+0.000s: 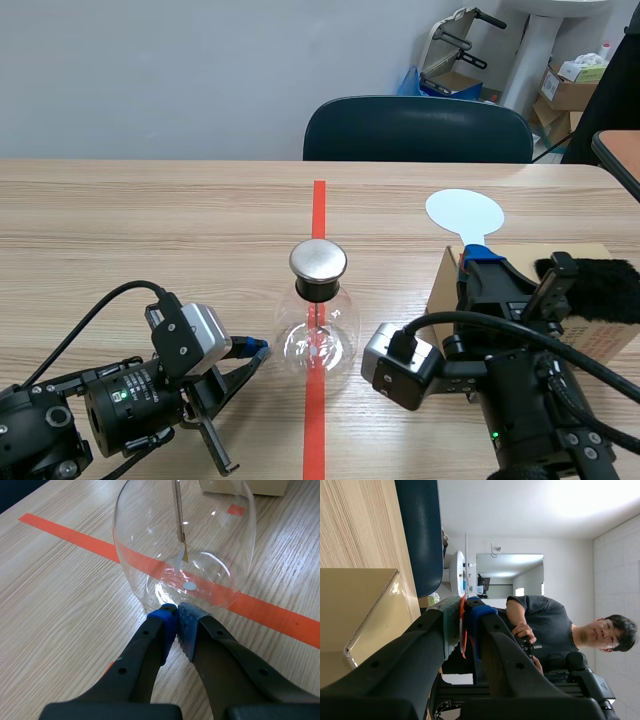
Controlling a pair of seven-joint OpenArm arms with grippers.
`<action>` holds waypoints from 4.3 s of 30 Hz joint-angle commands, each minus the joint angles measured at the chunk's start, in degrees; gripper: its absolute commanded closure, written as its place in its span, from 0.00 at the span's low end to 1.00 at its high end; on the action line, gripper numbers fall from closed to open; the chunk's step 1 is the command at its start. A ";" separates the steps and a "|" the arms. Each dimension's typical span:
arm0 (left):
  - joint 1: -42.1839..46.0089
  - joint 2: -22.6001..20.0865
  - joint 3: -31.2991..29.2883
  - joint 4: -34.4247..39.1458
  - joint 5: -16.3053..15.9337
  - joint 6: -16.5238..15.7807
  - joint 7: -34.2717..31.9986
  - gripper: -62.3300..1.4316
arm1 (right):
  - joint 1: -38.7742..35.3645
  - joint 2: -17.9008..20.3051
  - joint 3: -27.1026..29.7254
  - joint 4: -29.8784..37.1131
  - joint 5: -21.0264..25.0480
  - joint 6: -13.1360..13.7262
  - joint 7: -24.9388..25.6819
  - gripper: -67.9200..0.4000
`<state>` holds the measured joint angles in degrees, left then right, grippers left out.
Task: Do the electroscope experiment
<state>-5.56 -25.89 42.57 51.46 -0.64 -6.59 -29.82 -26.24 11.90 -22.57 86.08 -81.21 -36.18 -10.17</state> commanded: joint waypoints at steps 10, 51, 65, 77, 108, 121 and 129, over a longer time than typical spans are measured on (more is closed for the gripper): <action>-0.02 0.33 -0.22 0.98 -0.37 0.00 -0.76 0.92 | 0.68 0.31 0.42 1.18 -0.28 -0.68 -0.22 0.97; -0.02 0.31 -0.22 0.98 -0.37 0.00 -0.76 0.92 | 2.25 0.28 0.42 1.18 -0.28 -0.20 31.10 0.97; -0.02 0.33 -0.22 0.98 -0.37 0.00 -0.76 0.92 | 2.25 0.28 0.42 1.18 -0.28 1.75 33.09 0.97; -0.02 0.33 -0.22 0.98 -0.37 0.00 -0.76 0.92 | 2.25 0.28 0.42 1.18 -0.28 1.75 33.00 0.97; -0.02 0.31 -0.22 0.98 -0.37 0.00 -0.76 0.92 | 2.10 0.28 0.42 1.18 -0.35 1.62 -3.34 0.97; -0.02 0.31 -0.22 0.98 -0.37 0.00 -0.74 0.92 | 2.10 0.28 0.42 1.18 -0.52 1.62 0.17 0.97; -0.02 0.31 -0.22 0.98 -0.37 0.00 -0.74 0.92 | 2.10 0.28 0.42 1.18 -0.68 1.64 11.98 0.97</action>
<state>-5.56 -25.89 42.57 51.46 -0.64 -6.59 -29.82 -24.49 11.92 -22.57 86.11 -81.87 -33.80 1.61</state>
